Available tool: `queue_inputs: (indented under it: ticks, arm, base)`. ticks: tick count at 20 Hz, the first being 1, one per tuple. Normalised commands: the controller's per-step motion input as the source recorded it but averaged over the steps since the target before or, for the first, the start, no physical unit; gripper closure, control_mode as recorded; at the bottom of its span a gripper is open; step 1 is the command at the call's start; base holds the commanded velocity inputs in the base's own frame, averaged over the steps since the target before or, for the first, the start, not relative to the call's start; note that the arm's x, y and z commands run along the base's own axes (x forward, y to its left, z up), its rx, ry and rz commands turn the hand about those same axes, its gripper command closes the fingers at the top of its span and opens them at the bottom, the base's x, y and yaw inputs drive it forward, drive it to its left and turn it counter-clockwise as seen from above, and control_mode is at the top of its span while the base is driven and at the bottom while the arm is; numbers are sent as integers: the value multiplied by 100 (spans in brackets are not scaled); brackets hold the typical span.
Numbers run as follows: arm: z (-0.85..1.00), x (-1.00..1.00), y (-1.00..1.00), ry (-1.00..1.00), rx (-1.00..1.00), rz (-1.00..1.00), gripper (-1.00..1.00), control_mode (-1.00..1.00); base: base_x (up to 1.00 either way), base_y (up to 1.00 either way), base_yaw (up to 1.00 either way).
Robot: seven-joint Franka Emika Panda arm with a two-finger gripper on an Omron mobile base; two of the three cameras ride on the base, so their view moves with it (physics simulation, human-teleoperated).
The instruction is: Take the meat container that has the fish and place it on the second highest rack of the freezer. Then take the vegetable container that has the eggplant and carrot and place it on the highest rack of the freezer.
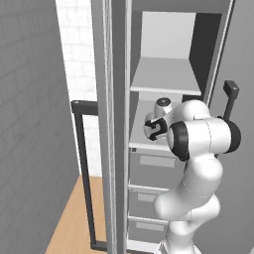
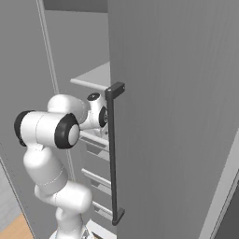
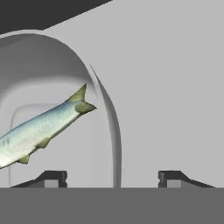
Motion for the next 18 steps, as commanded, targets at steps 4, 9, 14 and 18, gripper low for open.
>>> queue_inputs:
  ticks: [4,9,14,18]
  arm:
    - [0,-3,0,0,0,1,-100,-100]
    - [24,-38,-3,5,0,11,-100,-100]
    - [65,-19,0,30,0,0,-100,-100]
    - [37,-19,0,23,0,0,-100,-100]
  base:
    - [0,0,0]
    - [0,0,0]
    - [0,0,0]
    - [0,0,0]
